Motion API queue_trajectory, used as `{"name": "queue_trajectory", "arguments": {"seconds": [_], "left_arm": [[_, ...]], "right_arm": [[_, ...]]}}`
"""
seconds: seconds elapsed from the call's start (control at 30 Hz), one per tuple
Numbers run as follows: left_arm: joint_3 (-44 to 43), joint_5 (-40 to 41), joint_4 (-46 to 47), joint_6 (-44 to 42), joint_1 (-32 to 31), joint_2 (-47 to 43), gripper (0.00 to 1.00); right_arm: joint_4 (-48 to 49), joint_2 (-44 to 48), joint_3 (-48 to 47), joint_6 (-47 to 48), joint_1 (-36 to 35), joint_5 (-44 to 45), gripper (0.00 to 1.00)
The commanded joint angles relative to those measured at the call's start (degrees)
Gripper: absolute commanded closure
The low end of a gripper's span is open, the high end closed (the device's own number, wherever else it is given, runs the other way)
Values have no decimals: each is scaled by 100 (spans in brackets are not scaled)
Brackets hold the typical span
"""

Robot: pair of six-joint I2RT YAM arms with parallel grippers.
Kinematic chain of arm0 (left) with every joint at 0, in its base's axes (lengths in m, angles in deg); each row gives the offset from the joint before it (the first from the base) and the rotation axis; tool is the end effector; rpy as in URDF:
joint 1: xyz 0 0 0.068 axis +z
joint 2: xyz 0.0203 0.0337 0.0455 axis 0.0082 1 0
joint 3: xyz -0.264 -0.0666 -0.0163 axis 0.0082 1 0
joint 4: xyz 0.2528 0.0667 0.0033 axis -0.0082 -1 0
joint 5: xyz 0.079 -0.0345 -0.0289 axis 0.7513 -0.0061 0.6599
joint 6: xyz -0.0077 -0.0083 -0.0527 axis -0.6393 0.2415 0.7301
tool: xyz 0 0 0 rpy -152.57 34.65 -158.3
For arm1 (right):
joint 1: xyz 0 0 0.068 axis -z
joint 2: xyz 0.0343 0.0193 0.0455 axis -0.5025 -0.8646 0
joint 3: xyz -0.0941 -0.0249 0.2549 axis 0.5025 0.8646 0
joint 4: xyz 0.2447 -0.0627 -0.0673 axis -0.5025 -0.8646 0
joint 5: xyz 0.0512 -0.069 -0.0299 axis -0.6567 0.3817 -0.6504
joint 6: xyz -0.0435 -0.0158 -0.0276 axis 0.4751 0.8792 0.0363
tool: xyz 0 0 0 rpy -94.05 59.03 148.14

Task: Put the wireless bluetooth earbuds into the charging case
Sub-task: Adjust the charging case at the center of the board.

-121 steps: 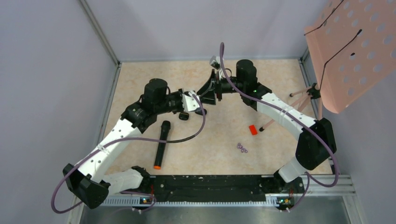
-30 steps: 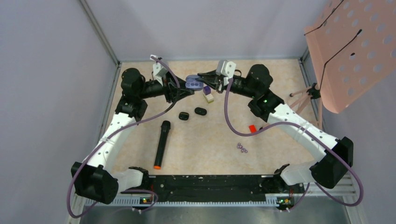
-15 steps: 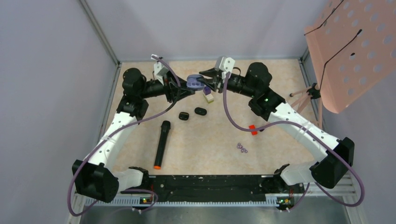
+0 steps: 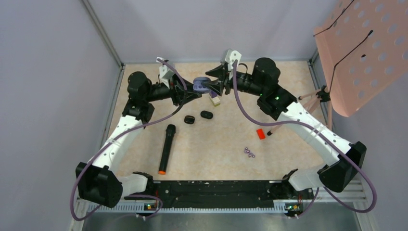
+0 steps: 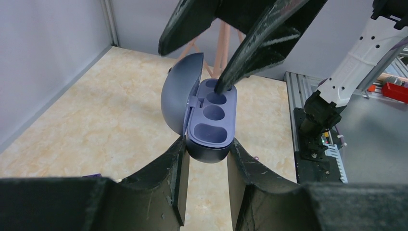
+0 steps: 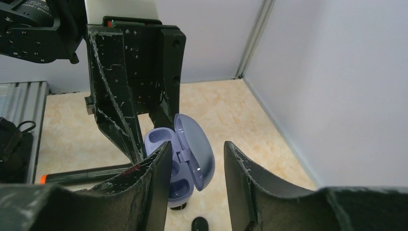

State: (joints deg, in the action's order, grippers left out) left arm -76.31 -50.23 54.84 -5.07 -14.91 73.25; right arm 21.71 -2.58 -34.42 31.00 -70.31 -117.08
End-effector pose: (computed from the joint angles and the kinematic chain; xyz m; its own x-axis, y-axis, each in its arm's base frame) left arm 0.2507 -0.1020 0.3921 -0.0780 -0.0855 -0.9933 0.9804 0.1740 -0.0920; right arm 0.2251 0.2129 0.4499 0.2569 -0.0292 -0.9660 -0.9043 0.3453 -0.2510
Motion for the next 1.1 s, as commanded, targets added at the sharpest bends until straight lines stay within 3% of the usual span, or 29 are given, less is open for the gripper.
{"name": "queue_trajectory", "arguments": {"seconds": [0.0,0.07,0.17,0.27,0.33,0.4,0.53,1.07], "left_arm": [[-74,-120,334,50,-8,-16,100],[-74,-143,328,50,-9,-19,100],[-91,-145,324,29,-9,-28,100],[-113,-51,283,61,-16,-7,98],[-115,24,280,128,-12,-1,84],[-106,72,275,143,-12,-23,68],[-114,30,249,167,-18,-16,57],[-200,-223,547,879,-42,149,54]], "right_arm": [[-376,-184,-348,-185,-62,-350,57],[-488,-237,-389,-175,-65,-381,58],[-573,-281,-415,-149,-64,-404,67],[-578,-297,-415,-108,-55,-520,89],[-551,-295,-410,-84,-60,-547,100],[-527,-287,-393,-82,-55,-494,100],[-457,-271,-371,-56,-55,-407,100],[199,17,121,556,-77,-235,100]]}}
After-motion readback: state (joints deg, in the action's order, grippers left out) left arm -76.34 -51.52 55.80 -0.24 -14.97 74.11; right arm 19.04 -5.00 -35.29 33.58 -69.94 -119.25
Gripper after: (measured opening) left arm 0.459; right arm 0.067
